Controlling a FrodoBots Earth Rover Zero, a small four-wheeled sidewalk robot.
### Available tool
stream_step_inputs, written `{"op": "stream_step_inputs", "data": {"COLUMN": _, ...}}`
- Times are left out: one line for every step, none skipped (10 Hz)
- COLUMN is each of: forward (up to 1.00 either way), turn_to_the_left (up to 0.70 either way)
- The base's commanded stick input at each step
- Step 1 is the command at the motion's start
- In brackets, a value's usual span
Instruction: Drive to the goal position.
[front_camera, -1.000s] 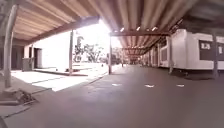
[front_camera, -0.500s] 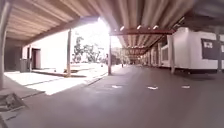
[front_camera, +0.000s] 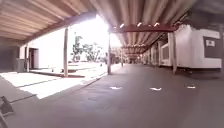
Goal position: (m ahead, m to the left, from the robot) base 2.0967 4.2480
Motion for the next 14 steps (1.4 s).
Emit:
{"op": "stream_step_inputs", "data": {"forward": 0.5, "turn_to_the_left": 0.0}}
{"op": "stream_step_inputs", "data": {"forward": 0.5, "turn_to_the_left": 0.0}}
{"op": "stream_step_inputs", "data": {"forward": 0.5, "turn_to_the_left": 0.0}}
{"op": "stream_step_inputs", "data": {"forward": 0.5, "turn_to_the_left": 0.0}}
{"op": "stream_step_inputs", "data": {"forward": 0.5, "turn_to_the_left": 0.0}}
{"op": "stream_step_inputs", "data": {"forward": 0.5, "turn_to_the_left": 0.0}}
{"op": "stream_step_inputs", "data": {"forward": 0.5, "turn_to_the_left": 0.0}}
{"op": "stream_step_inputs", "data": {"forward": 0.5, "turn_to_the_left": 0.0}}
{"op": "stream_step_inputs", "data": {"forward": 0.5, "turn_to_the_left": 0.0}}
{"op": "stream_step_inputs", "data": {"forward": 0.5, "turn_to_the_left": 0.0}}
{"op": "stream_step_inputs", "data": {"forward": 0.5, "turn_to_the_left": 0.0}}
{"op": "stream_step_inputs", "data": {"forward": 0.5, "turn_to_the_left": 0.09}}
{"op": "stream_step_inputs", "data": {"forward": 0.5, "turn_to_the_left": 0.28}}
{"op": "stream_step_inputs", "data": {"forward": 0.5, "turn_to_the_left": 0.5}}
